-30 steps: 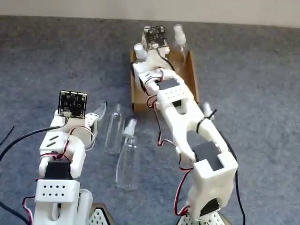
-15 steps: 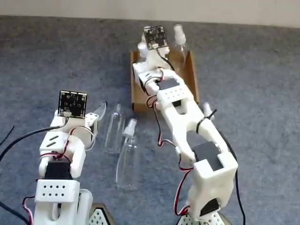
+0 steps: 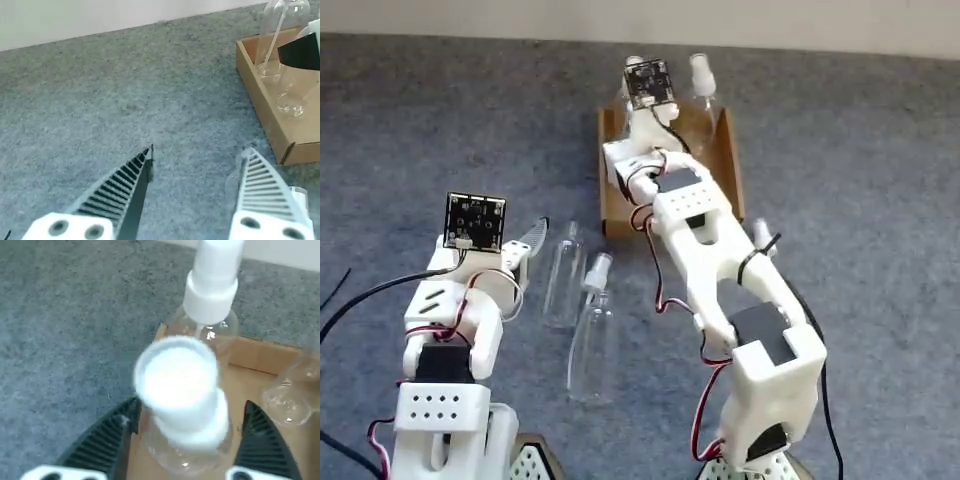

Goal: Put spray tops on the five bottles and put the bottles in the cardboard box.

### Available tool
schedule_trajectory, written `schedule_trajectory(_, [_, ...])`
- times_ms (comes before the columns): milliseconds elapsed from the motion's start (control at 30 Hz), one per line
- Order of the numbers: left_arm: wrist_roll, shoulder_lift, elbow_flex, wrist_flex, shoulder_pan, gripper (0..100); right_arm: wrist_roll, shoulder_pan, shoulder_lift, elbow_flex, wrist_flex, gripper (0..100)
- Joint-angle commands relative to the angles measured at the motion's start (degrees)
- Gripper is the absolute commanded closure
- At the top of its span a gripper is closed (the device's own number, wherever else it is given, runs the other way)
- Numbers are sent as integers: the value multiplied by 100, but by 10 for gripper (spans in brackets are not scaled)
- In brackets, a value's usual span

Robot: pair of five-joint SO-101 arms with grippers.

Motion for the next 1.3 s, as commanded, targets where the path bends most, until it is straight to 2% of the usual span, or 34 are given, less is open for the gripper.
schedule_trajectory(0, [-44, -4, -31, -123, 92, 745, -62, -48, -145, -382, 22, 738])
schedule_trajectory(167, [-53, -4, -31, -123, 92, 745, -62, -57, -154, -743, 145, 738])
schedule_trajectory(300, [-53, -4, -31, -123, 92, 745, -70, -57, -154, -1534, 1024, 738])
schedule_trajectory(633, [-53, 4, -31, -123, 92, 745, -70, -75, -145, -4189, 4233, 738])
schedule_trajectory(967, [-53, 4, -31, -123, 92, 745, -26, -75, -145, -6158, 7714, 736])
schedule_trajectory(1033, [-53, 4, -31, -132, 92, 745, 132, -136, -215, -6563, 7969, 738])
schedule_trajectory(1133, [-53, 13, -31, -132, 75, 745, 141, -312, -549, -6035, 7969, 738])
schedule_trajectory(1267, [-53, 13, -31, -141, 66, 745, -123, -998, -1420, -3925, 7943, 738])
